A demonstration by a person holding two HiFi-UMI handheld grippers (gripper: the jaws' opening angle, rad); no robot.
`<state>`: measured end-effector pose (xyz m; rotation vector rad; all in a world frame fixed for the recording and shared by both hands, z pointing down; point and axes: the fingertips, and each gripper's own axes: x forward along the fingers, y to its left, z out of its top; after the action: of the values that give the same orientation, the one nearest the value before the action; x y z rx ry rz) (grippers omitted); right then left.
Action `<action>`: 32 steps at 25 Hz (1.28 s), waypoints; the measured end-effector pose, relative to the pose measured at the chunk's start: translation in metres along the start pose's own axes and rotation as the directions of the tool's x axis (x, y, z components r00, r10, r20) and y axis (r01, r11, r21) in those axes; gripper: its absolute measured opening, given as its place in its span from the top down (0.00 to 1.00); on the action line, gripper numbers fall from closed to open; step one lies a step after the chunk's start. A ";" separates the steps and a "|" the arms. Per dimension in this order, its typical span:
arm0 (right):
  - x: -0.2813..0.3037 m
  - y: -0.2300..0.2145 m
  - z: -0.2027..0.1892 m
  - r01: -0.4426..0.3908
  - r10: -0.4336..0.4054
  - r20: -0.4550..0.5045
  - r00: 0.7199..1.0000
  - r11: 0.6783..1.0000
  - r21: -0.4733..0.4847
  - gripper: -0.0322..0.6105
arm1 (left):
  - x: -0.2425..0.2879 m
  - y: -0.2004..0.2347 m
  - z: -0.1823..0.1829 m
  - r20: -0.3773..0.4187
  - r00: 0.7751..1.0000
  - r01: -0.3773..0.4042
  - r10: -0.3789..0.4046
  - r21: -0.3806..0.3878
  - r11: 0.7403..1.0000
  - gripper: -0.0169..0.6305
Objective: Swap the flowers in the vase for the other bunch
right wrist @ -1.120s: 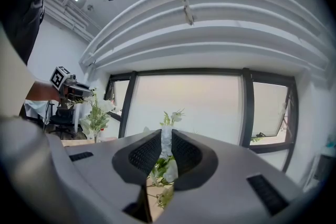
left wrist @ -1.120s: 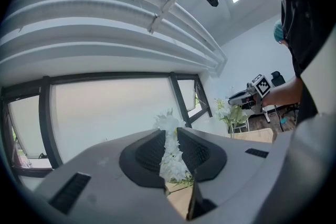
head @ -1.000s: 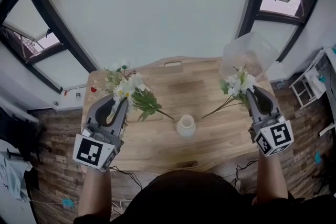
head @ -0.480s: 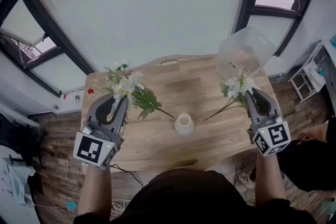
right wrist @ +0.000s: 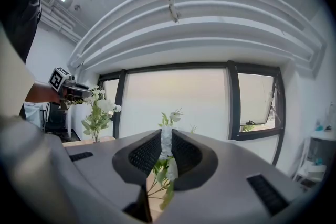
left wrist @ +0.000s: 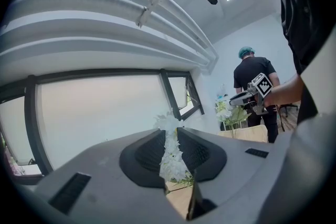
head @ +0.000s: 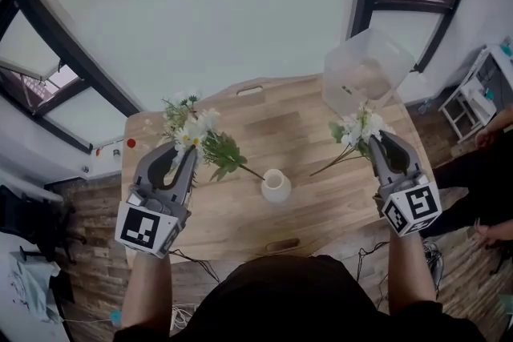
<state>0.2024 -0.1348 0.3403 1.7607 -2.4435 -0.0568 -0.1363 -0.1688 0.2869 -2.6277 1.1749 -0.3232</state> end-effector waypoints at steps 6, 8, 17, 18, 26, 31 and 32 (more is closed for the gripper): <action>-0.006 -0.003 -0.006 0.001 -0.002 0.004 1.000 1.000 0.020 0.83 | 0.011 -0.015 0.006 -0.011 1.000 0.018 -0.018 0.006 1.000 0.87; -0.007 -0.005 -0.008 -0.001 0.000 0.006 1.000 1.000 0.025 0.83 | 0.015 -0.020 0.006 -0.010 1.000 0.028 -0.028 -0.011 1.000 0.87; -0.017 -0.016 -0.027 0.014 -0.014 -0.004 1.000 0.997 0.077 0.83 | 0.025 -0.031 -0.003 -0.070 0.997 0.033 -0.032 0.021 0.999 0.87; -0.017 -0.017 -0.030 0.014 -0.013 -0.005 1.000 0.996 0.083 0.83 | 0.027 -0.032 -0.004 -0.076 0.997 0.035 -0.033 0.023 0.999 0.87; -0.024 -0.021 -0.049 0.015 -0.013 -0.017 1.000 0.992 0.123 0.83 | 0.041 -0.058 -0.004 -0.076 0.994 0.083 -0.080 0.035 0.996 0.87; -0.025 -0.024 -0.056 0.013 -0.011 -0.020 1.000 0.991 0.137 0.83 | 0.047 -0.070 -0.009 -0.093 0.991 0.102 -0.099 0.030 0.994 0.87; -0.025 -0.025 -0.057 0.013 -0.010 -0.020 1.000 0.990 0.139 0.83 | 0.049 -0.071 -0.010 -0.096 0.990 0.105 -0.101 0.030 0.994 0.87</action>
<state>0.2410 -0.1167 0.3917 1.8216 -2.4790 0.1325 -0.0578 -0.1606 0.3230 -2.6747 1.0532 -0.4879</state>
